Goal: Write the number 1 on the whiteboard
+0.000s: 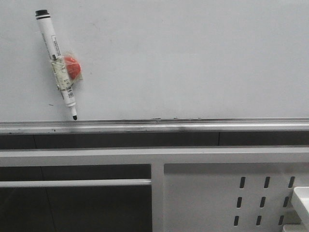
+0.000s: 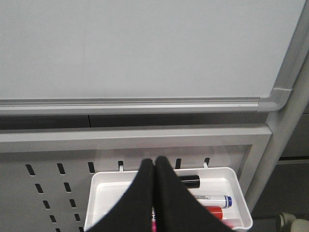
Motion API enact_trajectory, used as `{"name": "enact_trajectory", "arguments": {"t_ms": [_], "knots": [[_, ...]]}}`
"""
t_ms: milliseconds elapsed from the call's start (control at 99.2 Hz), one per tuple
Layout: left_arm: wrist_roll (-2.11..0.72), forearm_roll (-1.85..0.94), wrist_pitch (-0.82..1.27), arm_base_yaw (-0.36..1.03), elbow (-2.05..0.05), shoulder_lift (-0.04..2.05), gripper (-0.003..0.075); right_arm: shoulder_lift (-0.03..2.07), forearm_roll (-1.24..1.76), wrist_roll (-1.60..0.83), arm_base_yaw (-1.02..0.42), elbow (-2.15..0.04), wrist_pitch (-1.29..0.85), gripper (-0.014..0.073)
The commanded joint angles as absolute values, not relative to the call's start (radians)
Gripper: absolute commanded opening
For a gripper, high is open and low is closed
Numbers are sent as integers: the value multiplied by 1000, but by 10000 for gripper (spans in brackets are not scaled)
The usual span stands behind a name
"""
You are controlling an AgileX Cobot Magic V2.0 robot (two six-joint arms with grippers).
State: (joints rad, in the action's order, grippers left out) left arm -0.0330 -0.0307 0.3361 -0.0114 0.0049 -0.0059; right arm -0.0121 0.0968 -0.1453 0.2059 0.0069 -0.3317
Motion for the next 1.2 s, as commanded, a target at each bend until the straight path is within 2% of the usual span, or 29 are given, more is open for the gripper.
{"name": "enact_trajectory", "arguments": {"t_ms": [0, 292, 544, 716, 847, 978, 1098, 1189], "knots": [[-30, -32, 271, -14, 39, -27, -20, -30, 90, -146, 205, 21, -312, -69], [-30, -50, 258, -14, 39, -27, -20, -30, 90, -146, 205, 21, -312, -69], [-30, -262, 32, -14, 39, -27, -20, -30, 90, -146, 205, 21, -290, -69], [-30, -262, 33, -14, 39, -27, -20, -30, 81, -146, 205, 21, -155, -69], [-30, -260, 16, -14, 39, -27, -20, -30, 255, -146, 205, 21, 65, -69], [-30, -252, 7, -16, 39, -27, -20, -30, 270, -146, 205, 21, 216, -69], [-30, -252, 10, -16, 37, -27, -20, -30, 272, -144, 203, 21, 274, -69], [-30, -255, 42, -16, 13, -25, -20, -30, 278, -144, 203, -7, 211, -69]]}}
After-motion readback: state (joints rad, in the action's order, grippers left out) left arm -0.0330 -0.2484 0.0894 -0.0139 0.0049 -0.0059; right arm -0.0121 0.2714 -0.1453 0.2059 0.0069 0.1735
